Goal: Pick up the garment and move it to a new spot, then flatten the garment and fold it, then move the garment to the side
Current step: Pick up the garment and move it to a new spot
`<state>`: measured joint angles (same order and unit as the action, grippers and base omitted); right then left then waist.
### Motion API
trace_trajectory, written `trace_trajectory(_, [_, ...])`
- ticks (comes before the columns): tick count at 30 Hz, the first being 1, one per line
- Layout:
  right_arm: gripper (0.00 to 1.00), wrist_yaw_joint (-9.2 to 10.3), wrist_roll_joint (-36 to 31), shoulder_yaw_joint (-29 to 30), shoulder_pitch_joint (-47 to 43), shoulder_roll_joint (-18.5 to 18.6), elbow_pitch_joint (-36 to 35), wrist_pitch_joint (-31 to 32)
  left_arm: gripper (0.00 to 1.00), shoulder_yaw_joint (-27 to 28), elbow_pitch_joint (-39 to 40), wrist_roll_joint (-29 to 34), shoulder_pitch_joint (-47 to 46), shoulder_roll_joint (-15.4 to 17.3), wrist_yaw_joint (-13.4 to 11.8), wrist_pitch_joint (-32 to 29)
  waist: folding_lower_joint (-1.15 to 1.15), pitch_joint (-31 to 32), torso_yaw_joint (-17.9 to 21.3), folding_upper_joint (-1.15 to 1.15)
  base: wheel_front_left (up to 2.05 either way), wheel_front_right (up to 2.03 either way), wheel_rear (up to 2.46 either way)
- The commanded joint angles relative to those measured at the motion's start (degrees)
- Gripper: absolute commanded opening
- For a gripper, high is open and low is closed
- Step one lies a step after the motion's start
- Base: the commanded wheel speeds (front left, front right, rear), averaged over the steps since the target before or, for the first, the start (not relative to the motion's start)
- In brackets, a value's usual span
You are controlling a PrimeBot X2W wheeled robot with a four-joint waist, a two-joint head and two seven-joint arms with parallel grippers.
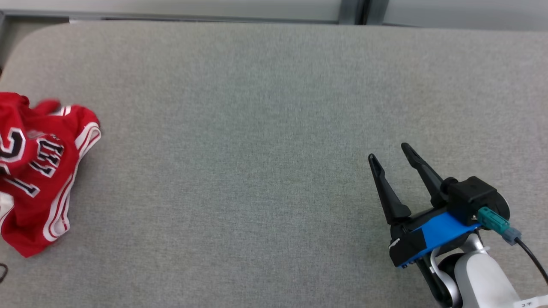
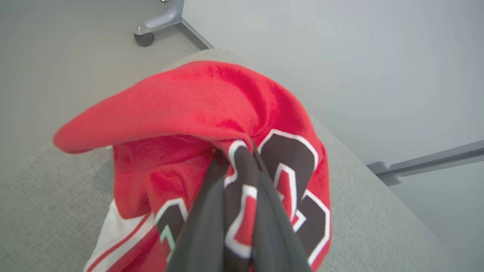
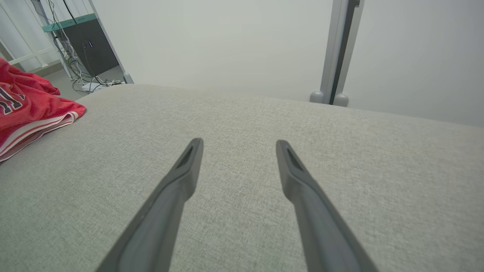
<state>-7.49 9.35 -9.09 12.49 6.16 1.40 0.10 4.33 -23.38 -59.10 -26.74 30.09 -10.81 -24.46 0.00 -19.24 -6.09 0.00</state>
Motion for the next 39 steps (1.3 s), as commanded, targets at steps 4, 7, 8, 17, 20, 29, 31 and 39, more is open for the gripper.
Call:
trace_trajectory(4, [1.00, -0.01, 1.17, -0.38, -1.05, -0.88, 2.59, -1.53, 0.00, -1.88, 7.39, 3.11, -3.69, 2.92, -0.81, -0.54, 0.00, 6.24, 1.68, 0.00, 0.00, 0.00, 0.00])
trace_trajectory(7, [1.00, -0.01, 2.03, 0.12, -2.33, -1.34, 3.99, -2.38, 0.00, -4.05, 13.33, 4.35, -6.52, 3.18, -1.24, -2.10, 0.00, 9.95, 2.16, 0.00, 0.00, 0.00, 0.00])
trace_trajectory(8, [1.00, -0.01, 2.17, 0.48, -2.89, -1.49, 4.28, -2.48, 0.00, -5.07, 15.38, 4.75, -7.56, 3.06, -1.36, -2.97, 0.00, 11.00, 2.27, 0.00, 0.00, 0.00, 0.00])
trace_trajectory(17, [1.00, -0.01, 2.61, 1.95, -6.04, -2.51, 4.03, -2.64, 0.00, -16.43, 26.19, 5.24, -17.08, -2.11, 1.19, -10.06, 0.00, 15.68, 6.02, 0.00, 0.00, 0.00, 0.00])
trace_trajectory(20, [1.00, -0.01, 2.66, 1.60, -6.03, -2.78, 3.51, -2.44, 0.00, -20.71, 26.85, 5.90, -18.74, -4.90, 2.08, -11.31, 0.00, 15.22, 7.94, 0.00, 0.00, 0.00, 0.00])
trace_trajectory(29, [1.00, -0.01, 3.86, -0.14, -3.75, -3.19, 4.22, -3.89, 0.00, -32.38, 17.80, 9.06, -16.57, -12.75, 4.71, -10.86, 0.00, 10.46, 15.46, 0.00, 0.00, 0.00, 0.00])
trace_trajectory(31, [1.00, -0.01, 3.99, -0.44, -2.99, -3.22, 4.57, -4.41, 0.00, -34.19, 14.00, 10.52, -15.40, -14.12, 4.62, -9.07, 0.00, 9.33, 17.14, 0.00, 0.00, 0.00, 0.00])
trace_trajectory(39, [1.00, -0.01, 4.21, -0.59, -1.48, -3.27, 6.58, -5.98, 1.00, -40.20, -0.95, 16.02, -11.19, -16.31, 6.41, -2.86, 0.00, 7.53, 20.30, 0.00, 0.00, 0.00, 0.00])
